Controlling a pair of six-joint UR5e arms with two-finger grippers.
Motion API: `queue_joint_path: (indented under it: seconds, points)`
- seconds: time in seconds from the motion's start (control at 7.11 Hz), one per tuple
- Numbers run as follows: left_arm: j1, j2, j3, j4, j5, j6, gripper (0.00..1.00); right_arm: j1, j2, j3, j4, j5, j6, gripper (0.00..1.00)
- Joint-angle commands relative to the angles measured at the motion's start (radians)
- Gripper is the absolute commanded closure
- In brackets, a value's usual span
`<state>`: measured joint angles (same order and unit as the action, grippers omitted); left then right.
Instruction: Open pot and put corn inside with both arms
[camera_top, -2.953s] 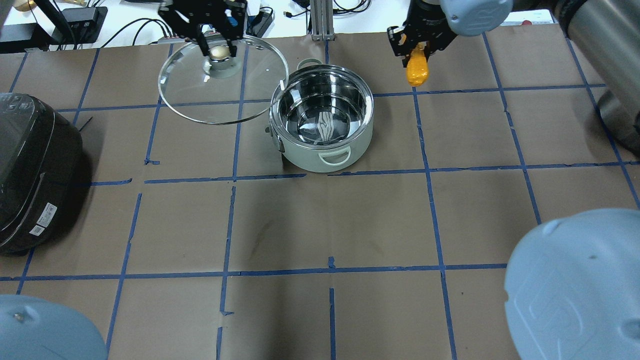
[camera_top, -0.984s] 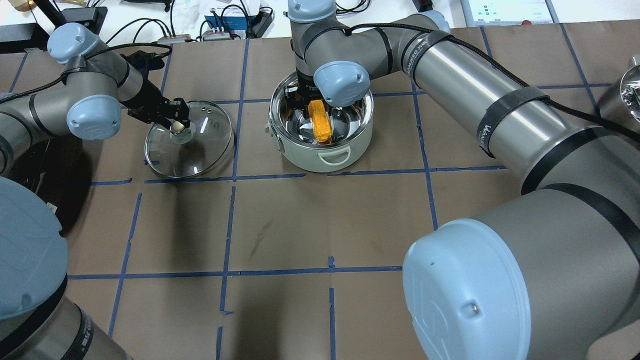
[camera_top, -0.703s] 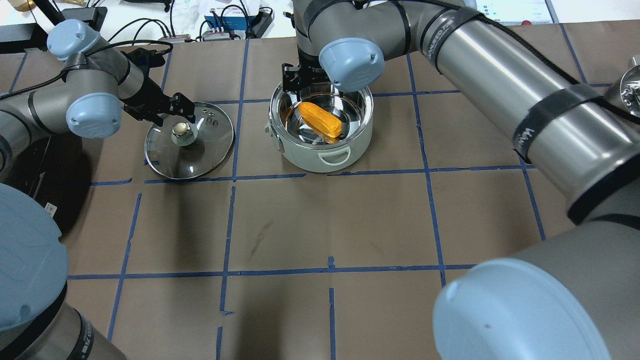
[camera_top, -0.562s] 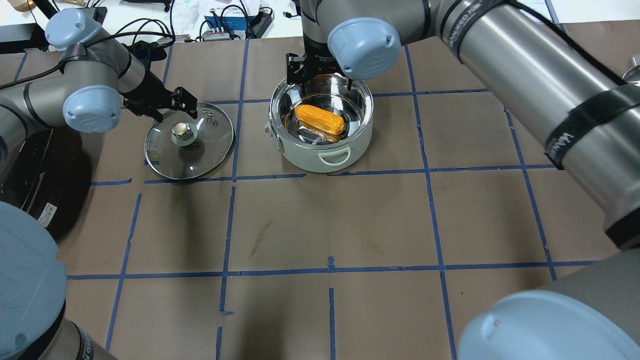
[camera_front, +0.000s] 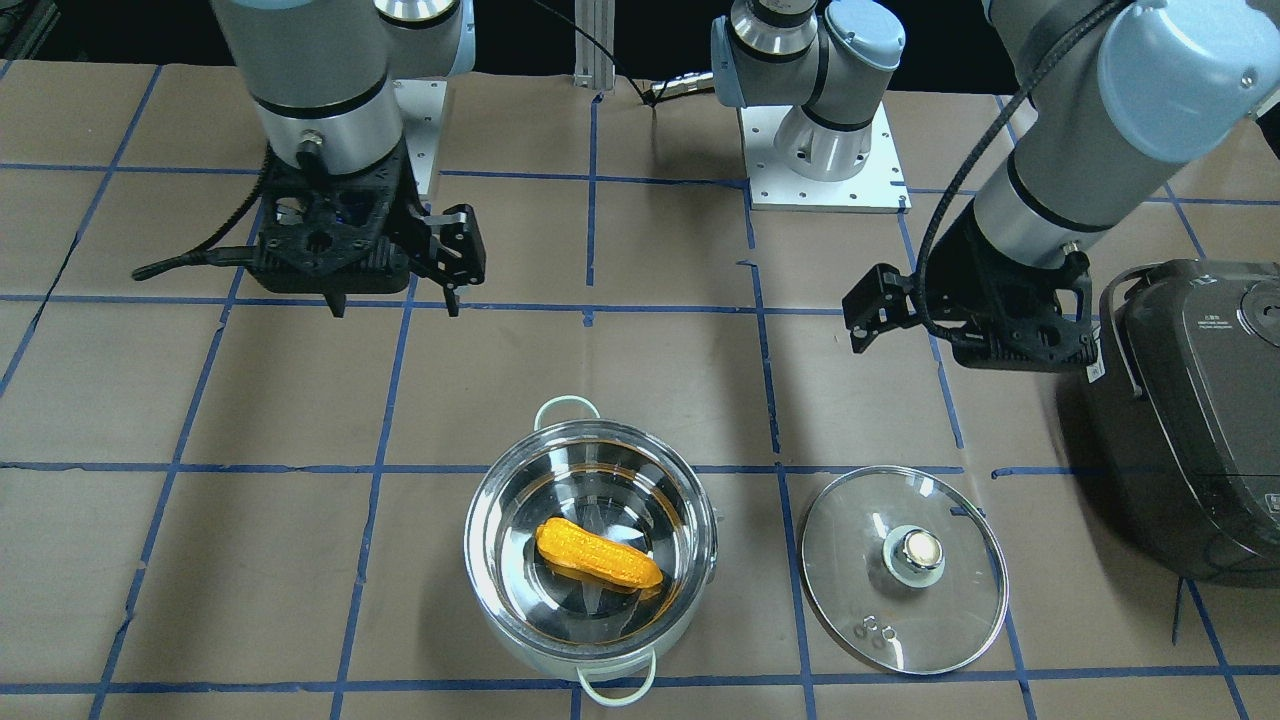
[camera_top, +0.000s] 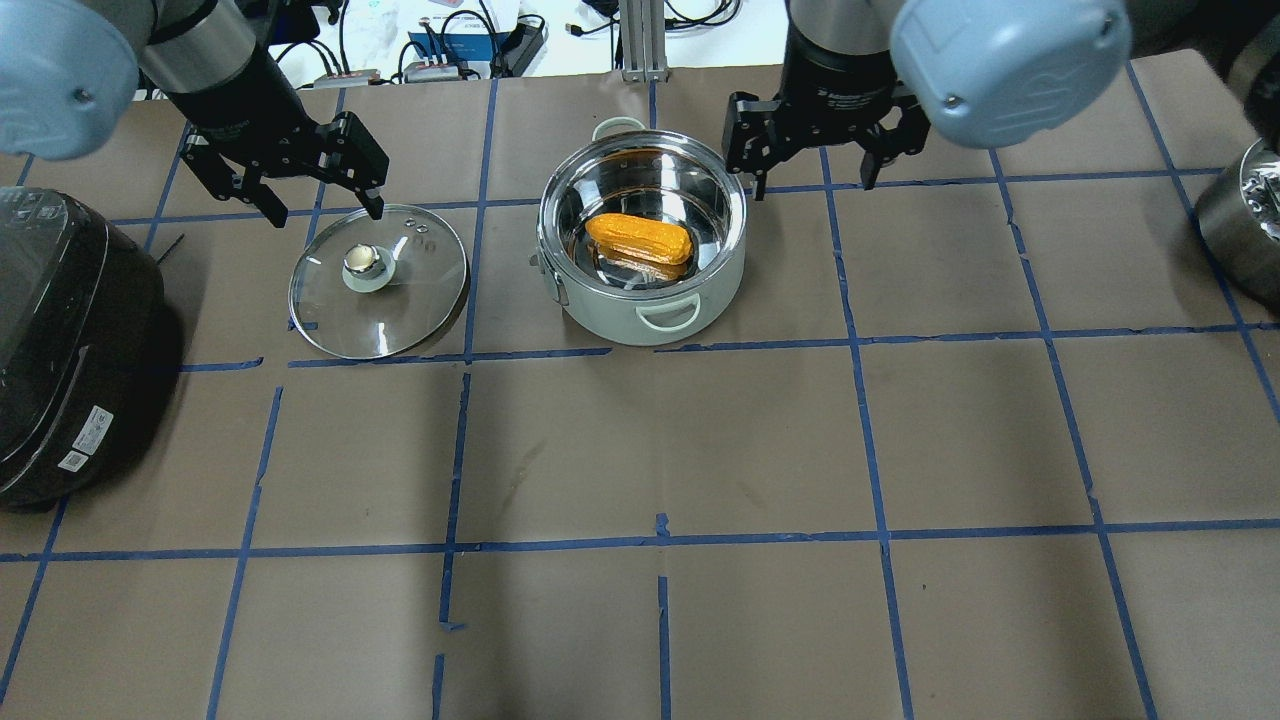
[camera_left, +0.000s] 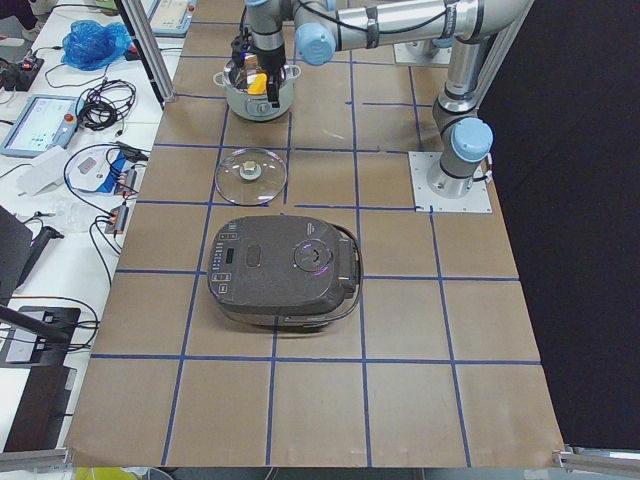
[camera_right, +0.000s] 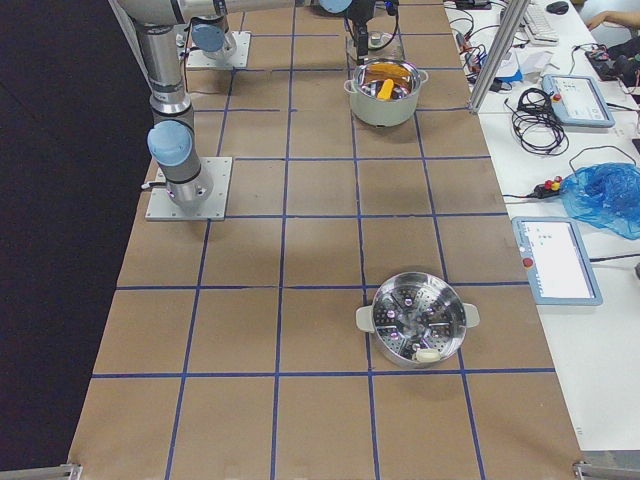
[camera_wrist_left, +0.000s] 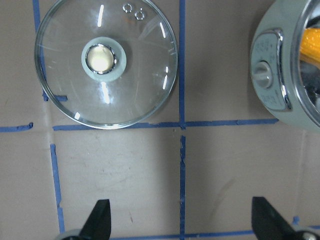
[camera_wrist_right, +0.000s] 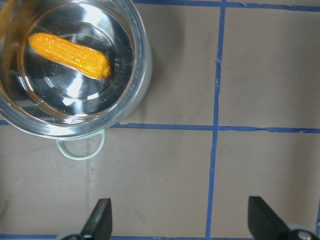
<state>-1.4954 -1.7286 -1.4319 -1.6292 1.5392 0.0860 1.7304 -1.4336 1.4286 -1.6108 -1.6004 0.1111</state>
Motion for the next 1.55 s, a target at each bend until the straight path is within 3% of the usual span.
queue_joint_path:
  seconds: [0.0,1.41]
  points:
    - [-0.067,0.021,0.03,-0.078,0.051,-0.046,0.0,-0.046,-0.05,0.019,0.061,-0.004,-0.077,0.04]
    - [-0.083,0.038,-0.001,0.003,0.044,-0.04,0.0,-0.068,-0.056,0.012,0.046,0.002,-0.137,0.0]
